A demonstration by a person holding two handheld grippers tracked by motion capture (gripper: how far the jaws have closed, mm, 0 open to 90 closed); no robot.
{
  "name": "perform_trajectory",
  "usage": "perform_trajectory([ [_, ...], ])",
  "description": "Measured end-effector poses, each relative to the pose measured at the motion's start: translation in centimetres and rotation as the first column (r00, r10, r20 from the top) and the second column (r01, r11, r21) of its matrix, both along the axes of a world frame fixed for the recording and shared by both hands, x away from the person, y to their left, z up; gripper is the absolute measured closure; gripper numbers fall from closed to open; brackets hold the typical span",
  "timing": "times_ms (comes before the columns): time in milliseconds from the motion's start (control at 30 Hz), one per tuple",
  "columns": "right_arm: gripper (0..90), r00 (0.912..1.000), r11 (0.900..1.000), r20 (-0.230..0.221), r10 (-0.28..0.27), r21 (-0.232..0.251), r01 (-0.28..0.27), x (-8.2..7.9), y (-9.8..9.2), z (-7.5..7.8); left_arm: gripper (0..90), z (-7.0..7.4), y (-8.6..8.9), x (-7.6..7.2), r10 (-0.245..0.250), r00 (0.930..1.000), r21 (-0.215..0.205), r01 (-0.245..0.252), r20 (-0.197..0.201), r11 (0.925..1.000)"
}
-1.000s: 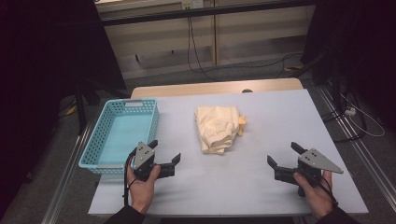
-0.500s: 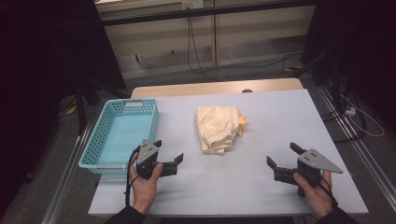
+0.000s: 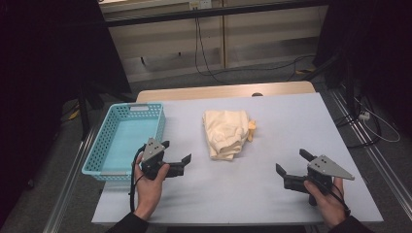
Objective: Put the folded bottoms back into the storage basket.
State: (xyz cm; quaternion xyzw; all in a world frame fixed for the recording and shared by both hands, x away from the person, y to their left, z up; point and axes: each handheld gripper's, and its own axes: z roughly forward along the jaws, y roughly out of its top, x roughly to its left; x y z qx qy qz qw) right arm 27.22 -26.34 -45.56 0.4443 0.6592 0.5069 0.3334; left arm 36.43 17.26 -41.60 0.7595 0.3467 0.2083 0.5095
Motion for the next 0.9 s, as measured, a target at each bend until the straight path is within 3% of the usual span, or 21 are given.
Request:
perform_trajectory([
  [333,2.4,1.0000,1.000,-0.005,0.001,0.012,0.000,0.1,0.0,0.0,5.9,0.7,-1.2,2.0,0.001,0.9999,-0.016,-0.002,-0.016,0.9999],
  [700,2.4,1.0000,1.000,-0.005,0.004,0.009,-0.004,0.1,0.1,0.0,6.3,2.3,-3.3,3.2,-0.031,0.9991,-0.010,0.031,0.030,0.9995],
  [767,2.5,1.0000,1.000,-0.006,0.005,0.008,-0.005,0.2,0.0,0.0,6.3,2.5,-3.8,3.8,-0.050,0.9987,-0.013,0.050,-0.001,0.9987],
  [900,2.5,1.0000,1.000,-0.005,0.006,0.007,-0.006,0.2,0.1,0.0,6.2,2.7,-4.3,4.6,-0.060,0.9979,-0.005,0.060,-0.024,0.9982],
])
